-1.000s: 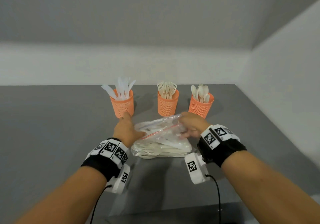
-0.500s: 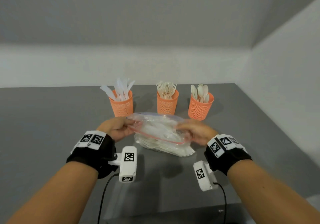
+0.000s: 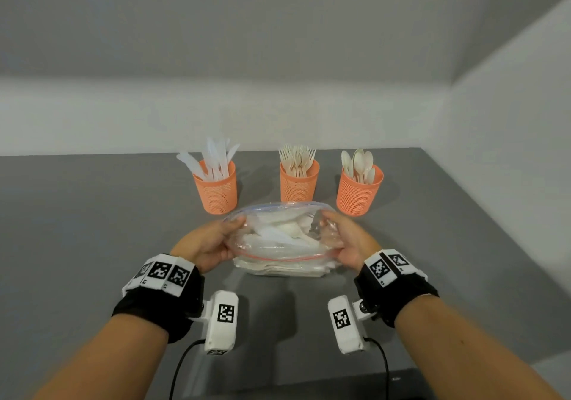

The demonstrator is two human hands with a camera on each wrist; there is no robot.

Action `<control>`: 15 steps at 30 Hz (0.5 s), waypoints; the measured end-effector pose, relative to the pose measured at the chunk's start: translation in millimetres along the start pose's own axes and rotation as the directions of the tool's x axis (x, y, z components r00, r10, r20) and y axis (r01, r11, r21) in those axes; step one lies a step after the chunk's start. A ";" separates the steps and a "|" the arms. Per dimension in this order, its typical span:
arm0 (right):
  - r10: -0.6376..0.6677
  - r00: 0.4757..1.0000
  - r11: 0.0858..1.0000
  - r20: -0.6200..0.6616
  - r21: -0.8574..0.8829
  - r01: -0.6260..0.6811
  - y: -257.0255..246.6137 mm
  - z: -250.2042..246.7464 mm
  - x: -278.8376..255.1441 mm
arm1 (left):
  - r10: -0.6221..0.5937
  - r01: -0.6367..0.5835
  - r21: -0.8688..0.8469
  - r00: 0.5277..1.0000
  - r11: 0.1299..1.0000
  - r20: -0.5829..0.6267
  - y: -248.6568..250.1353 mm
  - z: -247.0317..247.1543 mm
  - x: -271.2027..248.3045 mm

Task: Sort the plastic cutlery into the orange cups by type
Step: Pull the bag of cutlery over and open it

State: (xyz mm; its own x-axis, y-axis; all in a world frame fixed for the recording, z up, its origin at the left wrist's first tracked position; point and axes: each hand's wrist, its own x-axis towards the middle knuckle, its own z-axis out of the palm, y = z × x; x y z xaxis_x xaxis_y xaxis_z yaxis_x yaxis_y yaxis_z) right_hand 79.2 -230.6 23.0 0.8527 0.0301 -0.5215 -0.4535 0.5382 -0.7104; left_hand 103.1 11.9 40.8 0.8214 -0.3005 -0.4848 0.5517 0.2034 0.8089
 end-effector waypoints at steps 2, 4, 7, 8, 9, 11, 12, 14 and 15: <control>0.026 0.999 0.976 -0.040 -0.214 -0.034 3.4 1.6 -2.1 | 0.014 -0.013 -0.143 1.000 0.990 0.000 4.3 -1.6 1.5; 0.034 0.990 0.892 -0.136 -0.443 -0.092 5.1 2.0 -1.3 | -0.027 0.011 -0.277 0.998 0.961 -0.054 3.3 -2.8 4.4; -0.120 0.967 0.708 -0.226 -0.702 -0.076 -0.6 6.2 -6.8 | 0.093 -0.097 -0.021 0.985 0.995 -0.143 -8.1 1.6 7.2; -0.235 0.953 0.619 -0.191 -0.785 -0.004 -3.1 6.5 -9.3 | 0.204 -0.190 0.101 0.966 0.977 -0.161 -12.4 2.8 6.6; -0.386 0.914 0.510 -0.129 -0.855 0.094 -4.2 6.8 -10.1 | 0.334 -0.298 0.214 0.929 0.930 -0.159 -15.2 4.3 3.7; -0.699 0.712 0.274 0.066 -0.895 0.352 -6.5 17.0 -20.4 | 0.606 -0.511 0.479 0.794 0.713 -0.055 -18.1 6.7 -1.6; -0.774 0.609 0.187 0.172 -0.857 0.479 -5.6 24.6 -23.6 | 0.698 -0.566 0.613 0.716 0.551 0.033 -19.3 8.6 -3.0; -0.712 0.585 0.056 0.388 -0.799 0.599 0.3 41.1 -29.1 | 0.746 -0.555 0.772 0.646 0.310 0.164 -22.3 13.0 -2.6; -0.613 0.643 0.010 0.459 -0.809 0.588 6.6 46.0 -27.6 | 0.735 -0.520 0.813 0.653 0.261 0.182 -23.4 14.5 -1.5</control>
State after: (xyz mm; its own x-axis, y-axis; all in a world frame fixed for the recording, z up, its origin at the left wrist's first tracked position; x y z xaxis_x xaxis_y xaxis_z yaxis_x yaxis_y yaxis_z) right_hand 64.6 -189.1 54.5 0.9453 0.0766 0.3169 0.2868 -0.6580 -0.6963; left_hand 86.9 -6.0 27.4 0.9158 -0.2165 0.3382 -0.4007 -0.5480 0.7343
